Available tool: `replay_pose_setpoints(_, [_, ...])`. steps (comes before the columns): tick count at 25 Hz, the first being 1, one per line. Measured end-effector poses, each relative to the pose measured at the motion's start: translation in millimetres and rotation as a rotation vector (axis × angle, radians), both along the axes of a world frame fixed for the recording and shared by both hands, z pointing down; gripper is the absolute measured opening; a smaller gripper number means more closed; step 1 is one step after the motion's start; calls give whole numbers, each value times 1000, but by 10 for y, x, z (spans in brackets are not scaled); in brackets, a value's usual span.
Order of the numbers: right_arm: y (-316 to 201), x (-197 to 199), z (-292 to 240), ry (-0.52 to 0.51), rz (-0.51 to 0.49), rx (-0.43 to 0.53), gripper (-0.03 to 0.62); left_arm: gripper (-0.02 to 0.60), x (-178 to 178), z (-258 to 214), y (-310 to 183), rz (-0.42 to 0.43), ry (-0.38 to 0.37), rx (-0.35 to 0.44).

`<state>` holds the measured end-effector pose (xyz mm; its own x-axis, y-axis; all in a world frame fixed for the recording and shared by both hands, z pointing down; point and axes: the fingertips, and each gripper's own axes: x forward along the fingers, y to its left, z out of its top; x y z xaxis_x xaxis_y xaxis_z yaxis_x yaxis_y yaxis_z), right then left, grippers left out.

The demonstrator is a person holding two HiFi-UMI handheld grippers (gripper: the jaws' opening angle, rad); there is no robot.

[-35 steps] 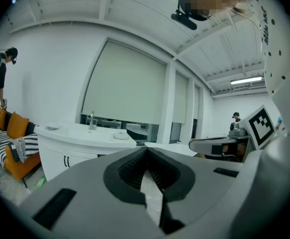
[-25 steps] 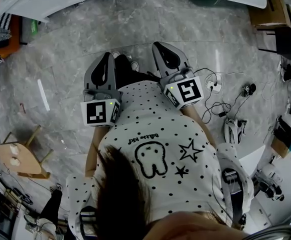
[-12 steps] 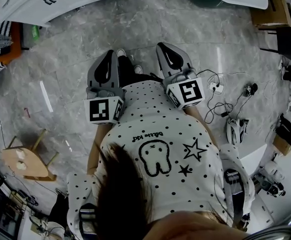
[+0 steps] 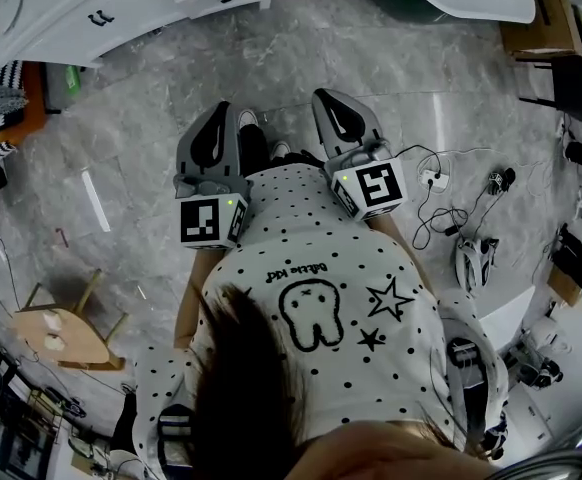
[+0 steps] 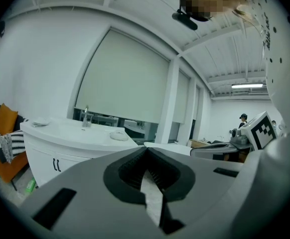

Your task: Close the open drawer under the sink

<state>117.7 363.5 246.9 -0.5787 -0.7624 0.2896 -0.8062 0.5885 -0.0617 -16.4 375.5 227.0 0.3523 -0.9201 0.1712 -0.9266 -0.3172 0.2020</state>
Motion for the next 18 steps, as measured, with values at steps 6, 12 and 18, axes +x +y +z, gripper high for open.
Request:
replay_pose_setpoints(6, [-228, -215, 12, -9, 11, -5, 15, 6, -220, -30, -230, 7, -22, 25])
replay_pose_setpoints(12, [-412, -441, 55, -45, 50, -3, 15, 6, -487, 29, -413, 21, -49, 16])
replay_pose_setpoints(18, [-507, -640, 51, -47, 50, 4, 15, 6, -694, 66, -535, 30, -56, 1])
